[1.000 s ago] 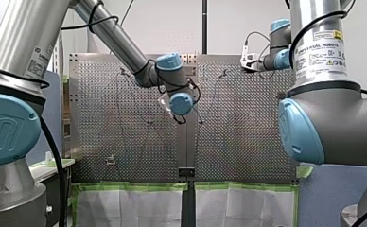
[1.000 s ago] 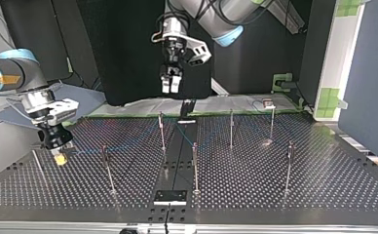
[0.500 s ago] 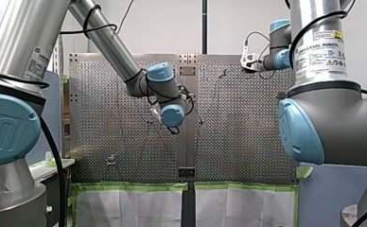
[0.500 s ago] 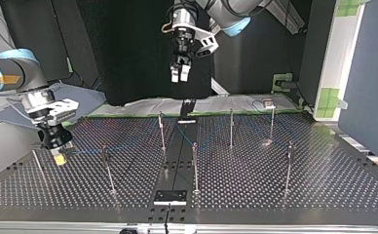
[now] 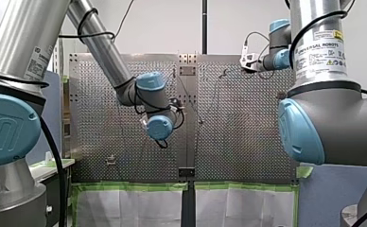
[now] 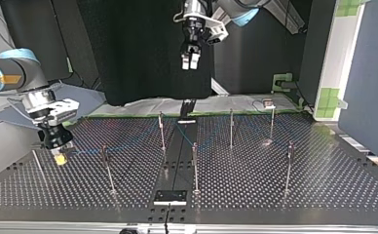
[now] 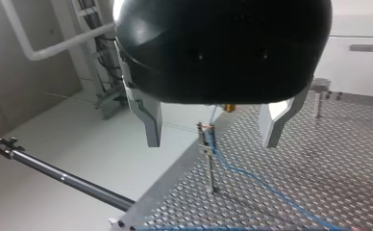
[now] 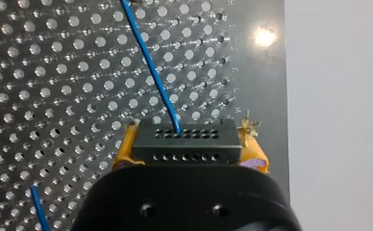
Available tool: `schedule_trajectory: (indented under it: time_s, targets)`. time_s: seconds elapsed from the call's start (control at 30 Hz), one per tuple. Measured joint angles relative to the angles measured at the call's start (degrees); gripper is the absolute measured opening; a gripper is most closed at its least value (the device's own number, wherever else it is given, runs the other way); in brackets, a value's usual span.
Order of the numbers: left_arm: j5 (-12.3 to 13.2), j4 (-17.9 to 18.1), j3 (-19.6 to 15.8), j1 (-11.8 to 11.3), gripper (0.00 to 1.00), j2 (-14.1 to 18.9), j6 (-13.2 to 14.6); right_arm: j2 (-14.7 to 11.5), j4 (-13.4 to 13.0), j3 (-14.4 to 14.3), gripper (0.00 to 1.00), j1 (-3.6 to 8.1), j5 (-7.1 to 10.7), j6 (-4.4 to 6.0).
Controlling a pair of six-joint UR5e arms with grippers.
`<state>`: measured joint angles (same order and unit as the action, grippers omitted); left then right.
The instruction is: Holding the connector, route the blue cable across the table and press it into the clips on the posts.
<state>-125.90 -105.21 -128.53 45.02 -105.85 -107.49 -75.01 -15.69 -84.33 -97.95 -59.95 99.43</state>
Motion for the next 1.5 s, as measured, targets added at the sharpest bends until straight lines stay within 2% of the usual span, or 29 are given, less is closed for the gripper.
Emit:
schedule_trajectory:
  time_s: [0.7, 1.5]
  targets:
    - [0.00, 0.00, -10.26, 0.00, 1.00, 0.00, 0.00, -0.01, 0.30, -0.04, 0.00, -0.16, -1.25, -0.09]
    - [0.00, -0.01, -10.96, 0.00, 1.00, 0.00, 0.00, -0.01, 0.30, -0.02, 0.00, -0.18, -1.32, -0.09]
